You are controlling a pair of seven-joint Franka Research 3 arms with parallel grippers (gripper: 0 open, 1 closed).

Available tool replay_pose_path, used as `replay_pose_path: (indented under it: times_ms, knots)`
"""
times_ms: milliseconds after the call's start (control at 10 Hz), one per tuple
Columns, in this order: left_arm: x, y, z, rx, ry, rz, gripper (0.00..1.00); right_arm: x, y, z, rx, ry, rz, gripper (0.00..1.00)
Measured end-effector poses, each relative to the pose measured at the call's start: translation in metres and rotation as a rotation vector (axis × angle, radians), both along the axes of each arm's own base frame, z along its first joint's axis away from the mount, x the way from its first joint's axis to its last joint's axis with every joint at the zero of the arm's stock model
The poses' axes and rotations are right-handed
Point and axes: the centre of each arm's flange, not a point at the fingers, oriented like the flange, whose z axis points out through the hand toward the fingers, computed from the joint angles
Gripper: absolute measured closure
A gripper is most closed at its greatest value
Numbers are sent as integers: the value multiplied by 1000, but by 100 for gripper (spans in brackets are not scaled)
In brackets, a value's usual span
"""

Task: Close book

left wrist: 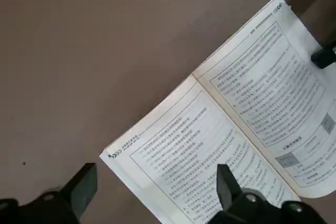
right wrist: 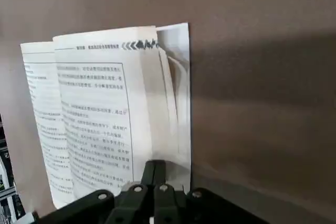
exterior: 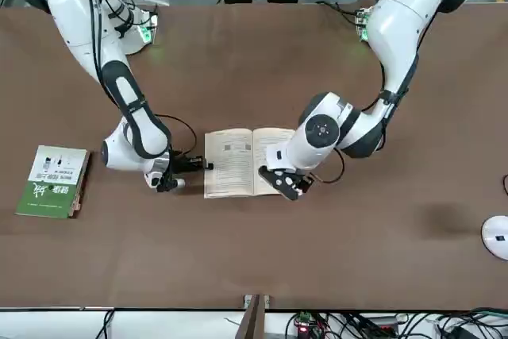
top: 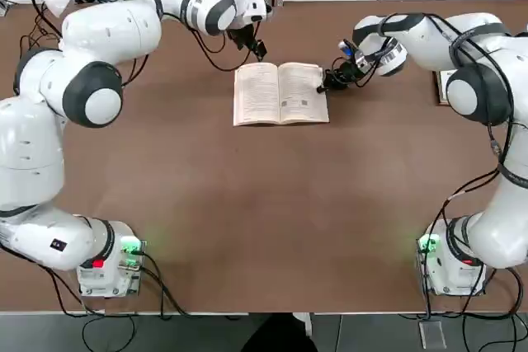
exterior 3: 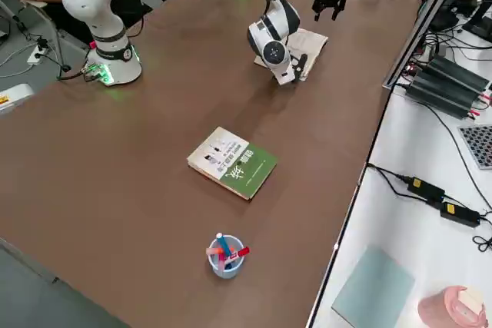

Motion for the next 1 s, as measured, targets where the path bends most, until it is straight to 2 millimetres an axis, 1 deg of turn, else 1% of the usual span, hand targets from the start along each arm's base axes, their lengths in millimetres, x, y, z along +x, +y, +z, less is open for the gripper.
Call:
replay_pose_path:
  times_ms: [300,600,800,1000]
  knots:
    - [-2,-7,3,-18,-14,-6,0,0,0,0,0,-3,3,99]
    - [-5,-13,0,-35,-22,-14,0,0,0,0,1,-9,9,99]
    - [-6,-15,-3,-37,-33,-72,0,0,0,0,2,-12,13,99]
    - [-3,-14,-6,-41,-57,-143,0,0,0,0,2,-14,14,99]
